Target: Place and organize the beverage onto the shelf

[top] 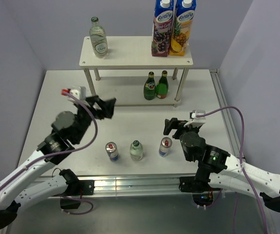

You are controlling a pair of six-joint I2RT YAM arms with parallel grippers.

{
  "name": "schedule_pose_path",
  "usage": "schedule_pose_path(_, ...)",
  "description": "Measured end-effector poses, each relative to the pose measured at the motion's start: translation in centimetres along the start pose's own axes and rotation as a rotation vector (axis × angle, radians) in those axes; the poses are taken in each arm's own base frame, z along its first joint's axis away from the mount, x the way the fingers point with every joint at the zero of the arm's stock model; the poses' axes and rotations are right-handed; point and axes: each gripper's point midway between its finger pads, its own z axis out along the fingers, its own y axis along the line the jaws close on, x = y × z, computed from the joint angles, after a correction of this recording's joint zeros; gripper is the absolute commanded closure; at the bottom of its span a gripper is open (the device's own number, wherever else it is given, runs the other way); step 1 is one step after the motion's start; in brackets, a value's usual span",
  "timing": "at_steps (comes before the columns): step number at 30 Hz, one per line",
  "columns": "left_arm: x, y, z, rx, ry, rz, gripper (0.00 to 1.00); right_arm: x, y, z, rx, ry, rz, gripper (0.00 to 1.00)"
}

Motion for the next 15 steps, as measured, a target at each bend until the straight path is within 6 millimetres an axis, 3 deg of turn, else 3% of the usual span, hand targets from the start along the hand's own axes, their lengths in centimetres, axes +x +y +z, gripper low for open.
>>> schedule_pose_path(4,10.0,-1.4,-2.0,0.068,0.205,-0.043,0.08,0.0,0.0,0.0,0.000,0.001,-0.001,0.01)
schedule_pose_path(6,13.6,-2.0,-3.1,0.088,0.287,-0.038,0.08,0.0,0.0,0.0,0.000,0.001,-0.001,0.01)
schedule_pose_path(8,15.8,-3.0,-4.1,0.106,0.333,-0.034,0.07,0.0,0.0,0.0,0.000,0.001,-0.001,0.01)
schedule_pose_path(15,18.7,-6.6,-5.3,0.158,0.378,-0.021,0.07,0.1,-0.1,0.0,0.002,0.004,-0.004,0.01)
